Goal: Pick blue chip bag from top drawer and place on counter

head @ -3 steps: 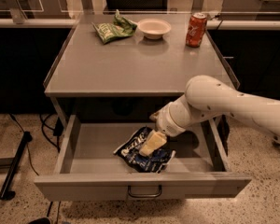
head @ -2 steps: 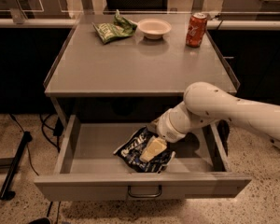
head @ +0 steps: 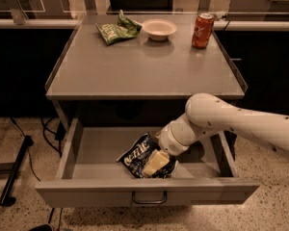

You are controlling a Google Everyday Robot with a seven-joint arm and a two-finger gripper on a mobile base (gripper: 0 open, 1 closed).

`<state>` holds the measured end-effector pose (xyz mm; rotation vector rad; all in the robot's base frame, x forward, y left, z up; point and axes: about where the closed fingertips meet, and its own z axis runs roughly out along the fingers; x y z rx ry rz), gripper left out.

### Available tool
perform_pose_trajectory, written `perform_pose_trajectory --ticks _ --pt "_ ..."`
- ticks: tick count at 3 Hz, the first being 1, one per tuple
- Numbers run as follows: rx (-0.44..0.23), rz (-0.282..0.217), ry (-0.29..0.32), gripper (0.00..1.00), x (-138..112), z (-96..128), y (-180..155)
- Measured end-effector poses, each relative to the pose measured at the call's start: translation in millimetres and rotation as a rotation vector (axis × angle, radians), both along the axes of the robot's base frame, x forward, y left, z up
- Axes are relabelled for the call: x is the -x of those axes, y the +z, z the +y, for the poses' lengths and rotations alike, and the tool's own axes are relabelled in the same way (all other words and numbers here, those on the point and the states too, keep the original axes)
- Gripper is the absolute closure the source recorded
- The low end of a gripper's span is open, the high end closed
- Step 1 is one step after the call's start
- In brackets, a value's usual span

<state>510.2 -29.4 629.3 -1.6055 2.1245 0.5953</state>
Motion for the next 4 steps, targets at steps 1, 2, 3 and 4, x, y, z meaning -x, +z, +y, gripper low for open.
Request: perform_pose_trajectory --ticks 1,2,3,4 --pt "0.004 0.031 0.041 0.32 11.5 13.9 -13.2" --pt "0.004 0.031 0.041 0.58 11.5 13.9 -13.3" --pt "0.004 0.031 0.041 0.82 11.5 13.9 -13.3" --pt "0.004 0.031 0.041 1.0 11.5 13.9 -13.2"
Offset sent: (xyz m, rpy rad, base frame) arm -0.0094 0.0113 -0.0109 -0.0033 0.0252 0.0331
